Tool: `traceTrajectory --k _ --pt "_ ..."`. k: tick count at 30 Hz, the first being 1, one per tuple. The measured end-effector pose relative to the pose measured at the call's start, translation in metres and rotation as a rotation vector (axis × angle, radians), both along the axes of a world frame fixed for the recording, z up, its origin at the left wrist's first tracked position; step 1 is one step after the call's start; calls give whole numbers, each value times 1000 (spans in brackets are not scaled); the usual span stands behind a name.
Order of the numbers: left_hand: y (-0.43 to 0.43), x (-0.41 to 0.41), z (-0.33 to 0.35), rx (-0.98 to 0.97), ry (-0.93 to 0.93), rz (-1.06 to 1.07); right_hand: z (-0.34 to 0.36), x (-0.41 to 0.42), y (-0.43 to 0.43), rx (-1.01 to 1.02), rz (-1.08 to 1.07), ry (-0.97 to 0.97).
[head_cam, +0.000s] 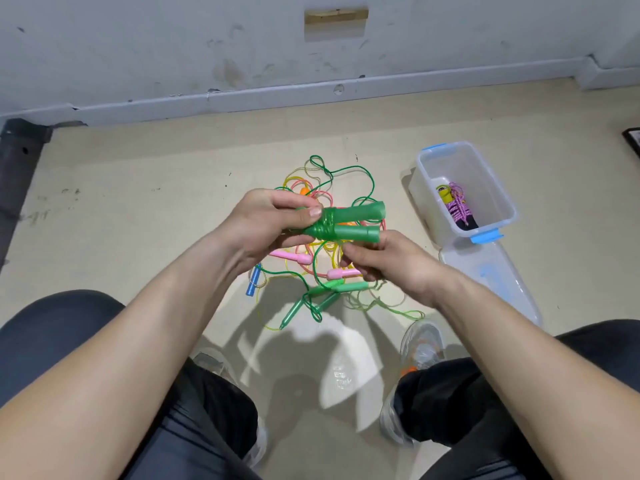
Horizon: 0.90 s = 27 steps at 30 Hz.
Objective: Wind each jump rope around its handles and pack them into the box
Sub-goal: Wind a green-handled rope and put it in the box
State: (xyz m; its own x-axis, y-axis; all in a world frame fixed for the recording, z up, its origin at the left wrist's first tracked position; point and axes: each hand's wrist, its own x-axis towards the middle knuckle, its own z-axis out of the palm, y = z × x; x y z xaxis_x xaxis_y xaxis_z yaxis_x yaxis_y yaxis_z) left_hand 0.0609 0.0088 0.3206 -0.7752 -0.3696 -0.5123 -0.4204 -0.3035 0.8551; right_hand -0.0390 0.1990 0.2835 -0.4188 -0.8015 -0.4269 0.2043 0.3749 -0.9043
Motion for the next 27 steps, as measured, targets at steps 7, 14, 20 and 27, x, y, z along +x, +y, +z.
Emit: traceTrajectory --k 7,14,20,27 --pt "12 2 3 -354 -53 -497 6 -25 10 134 261 232" --pt "26 -2 -14 -881 -111 -530 9 -3 -3 374 42 603" --pt "30 -1 -30 -978 -80 -95 7 26 -16 109 -485 32" --pt "28 -3 -18 -457 47 244 3 42 -17 71 -384 23"
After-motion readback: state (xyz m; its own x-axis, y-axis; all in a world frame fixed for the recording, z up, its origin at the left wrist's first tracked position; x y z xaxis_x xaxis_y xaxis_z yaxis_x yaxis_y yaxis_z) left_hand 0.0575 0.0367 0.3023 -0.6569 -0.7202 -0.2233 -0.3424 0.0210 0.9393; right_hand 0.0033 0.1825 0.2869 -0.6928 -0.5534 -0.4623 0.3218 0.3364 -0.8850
